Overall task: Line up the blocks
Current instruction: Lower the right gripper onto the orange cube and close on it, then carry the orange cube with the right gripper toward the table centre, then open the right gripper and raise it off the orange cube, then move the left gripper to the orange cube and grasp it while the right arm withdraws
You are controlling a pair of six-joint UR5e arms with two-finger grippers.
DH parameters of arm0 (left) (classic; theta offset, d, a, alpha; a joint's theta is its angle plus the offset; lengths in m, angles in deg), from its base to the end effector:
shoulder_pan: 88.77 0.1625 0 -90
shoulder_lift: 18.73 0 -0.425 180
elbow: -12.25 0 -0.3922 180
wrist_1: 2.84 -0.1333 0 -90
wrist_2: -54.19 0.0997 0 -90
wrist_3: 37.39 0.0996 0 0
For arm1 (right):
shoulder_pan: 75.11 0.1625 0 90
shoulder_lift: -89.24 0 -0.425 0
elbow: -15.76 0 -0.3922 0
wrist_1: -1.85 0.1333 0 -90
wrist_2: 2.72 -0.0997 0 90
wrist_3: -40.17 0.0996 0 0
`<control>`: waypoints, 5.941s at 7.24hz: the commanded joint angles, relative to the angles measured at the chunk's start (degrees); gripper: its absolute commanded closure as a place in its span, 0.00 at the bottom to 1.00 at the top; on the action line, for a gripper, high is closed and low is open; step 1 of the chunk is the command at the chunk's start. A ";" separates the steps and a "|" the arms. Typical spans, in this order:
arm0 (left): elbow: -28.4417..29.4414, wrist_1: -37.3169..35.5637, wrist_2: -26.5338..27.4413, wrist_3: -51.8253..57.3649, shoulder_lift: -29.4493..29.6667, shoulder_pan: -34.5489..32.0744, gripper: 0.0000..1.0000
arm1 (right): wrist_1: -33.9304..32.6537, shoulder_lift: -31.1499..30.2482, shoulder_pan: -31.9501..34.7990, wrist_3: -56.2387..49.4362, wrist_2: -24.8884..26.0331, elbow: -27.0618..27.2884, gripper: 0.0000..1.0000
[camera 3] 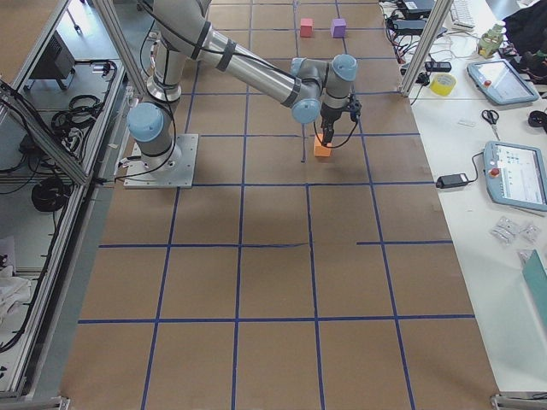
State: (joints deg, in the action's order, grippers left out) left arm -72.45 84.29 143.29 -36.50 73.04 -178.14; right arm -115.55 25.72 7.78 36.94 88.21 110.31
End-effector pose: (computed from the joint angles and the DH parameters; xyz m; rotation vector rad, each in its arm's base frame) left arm -0.1292 -0.5162 0.5236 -0.0085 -3.1225 0.1749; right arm 0.0541 -0.6303 0.2350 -0.1051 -3.1277 -0.1011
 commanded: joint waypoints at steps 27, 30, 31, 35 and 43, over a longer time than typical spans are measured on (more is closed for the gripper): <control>-0.29 -0.47 -0.07 0.51 0.16 2.19 0.00 | 4.63 13.86 31.01 25.55 0.91 -20.29 0.45; -0.20 -0.47 -0.15 0.51 0.16 2.19 0.00 | 6.03 13.86 31.01 25.29 0.83 -20.20 0.00; -0.20 -0.47 -0.15 0.51 0.16 2.19 0.00 | 5.95 13.69 30.93 24.94 0.82 -20.20 0.00; -0.03 -0.56 -0.15 -0.18 0.59 2.10 0.00 | 16.62 -0.76 25.86 19.00 1.00 -19.85 0.00; 0.50 -17.85 -0.95 -17.06 16.55 -10.89 0.00 | 37.09 -21.38 10.18 8.95 0.13 -17.75 0.00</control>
State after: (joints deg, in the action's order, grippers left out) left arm -71.86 70.22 142.39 -53.16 85.31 -186.97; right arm -77.39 4.86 18.68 47.01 88.75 91.50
